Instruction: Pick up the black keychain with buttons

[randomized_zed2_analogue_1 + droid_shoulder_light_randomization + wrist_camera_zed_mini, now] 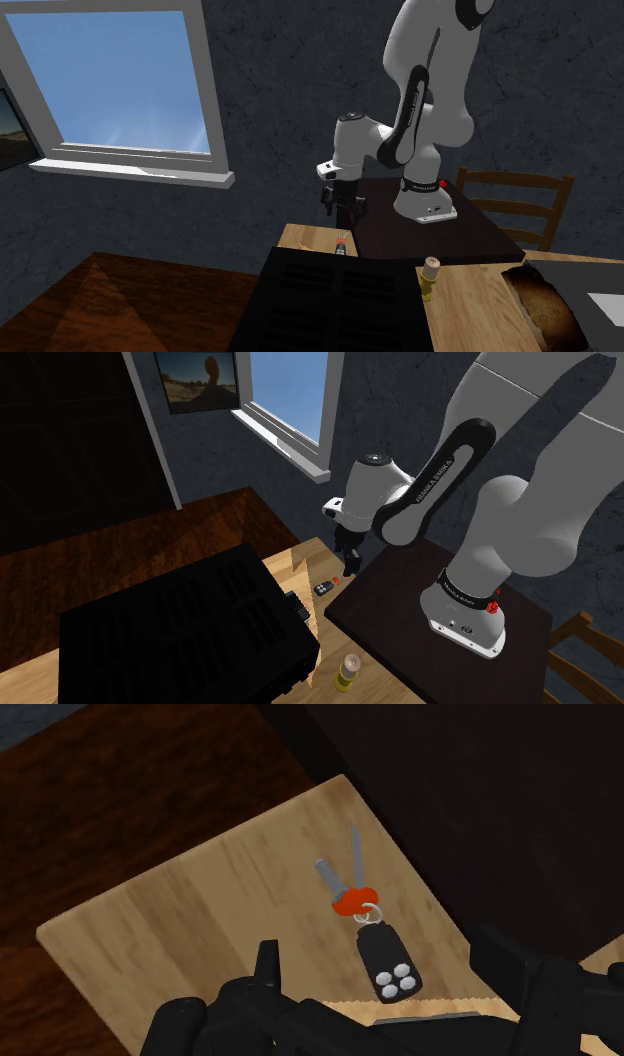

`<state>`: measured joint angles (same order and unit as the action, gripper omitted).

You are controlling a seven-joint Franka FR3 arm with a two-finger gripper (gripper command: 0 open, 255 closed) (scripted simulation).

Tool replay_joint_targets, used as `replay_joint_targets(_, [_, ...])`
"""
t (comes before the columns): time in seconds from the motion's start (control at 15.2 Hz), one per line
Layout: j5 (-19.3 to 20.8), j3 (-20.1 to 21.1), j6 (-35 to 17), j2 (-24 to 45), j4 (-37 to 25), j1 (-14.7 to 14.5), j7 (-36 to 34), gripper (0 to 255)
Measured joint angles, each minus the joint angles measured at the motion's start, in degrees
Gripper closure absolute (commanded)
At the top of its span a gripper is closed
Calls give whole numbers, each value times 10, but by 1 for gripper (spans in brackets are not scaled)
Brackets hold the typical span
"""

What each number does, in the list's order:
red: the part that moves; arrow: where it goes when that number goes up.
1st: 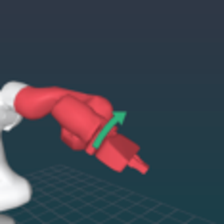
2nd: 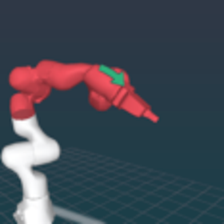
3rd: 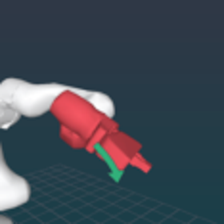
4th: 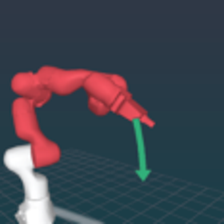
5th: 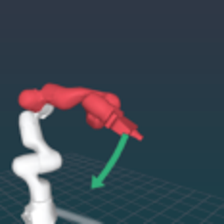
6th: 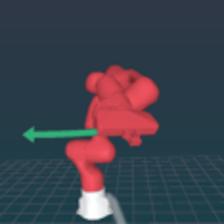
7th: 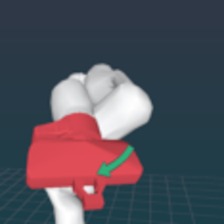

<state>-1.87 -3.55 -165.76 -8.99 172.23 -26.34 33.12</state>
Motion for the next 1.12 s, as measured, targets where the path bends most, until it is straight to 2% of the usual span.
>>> replay_joint_targets(0.13, [-55, -8, -63, 64, -7, -35, 66, 0])
replay_joint_targets(0.2, [-85, -4, -78, 81, -9, -43, 92, 0])
replay_joint_targets(0.33, [-156, 20, -105, 114, -18, -41, 150, 0])
replay_joint_targets(0.4, [-188, 37, -115, 130, -23, -31, 174, 0])
replay_joint_targets(0.53, [-255, 98, -145, 167, -37, 15, 228, 0])
replay_joint_targets(0.66, [-273, 132, -166, 192, -46, 46, 242, 0])
replay_joint_targets(0.73, [-274, 139, -170, 197, -47, 52, 244, 255])
replay_joint_targets(0.86, [-276, 147, -173, 204, -46, 62, 247, 255])
replay_joint_targets(1.12, [-276, 148, -172, 205, -46, 62, 248, 255])
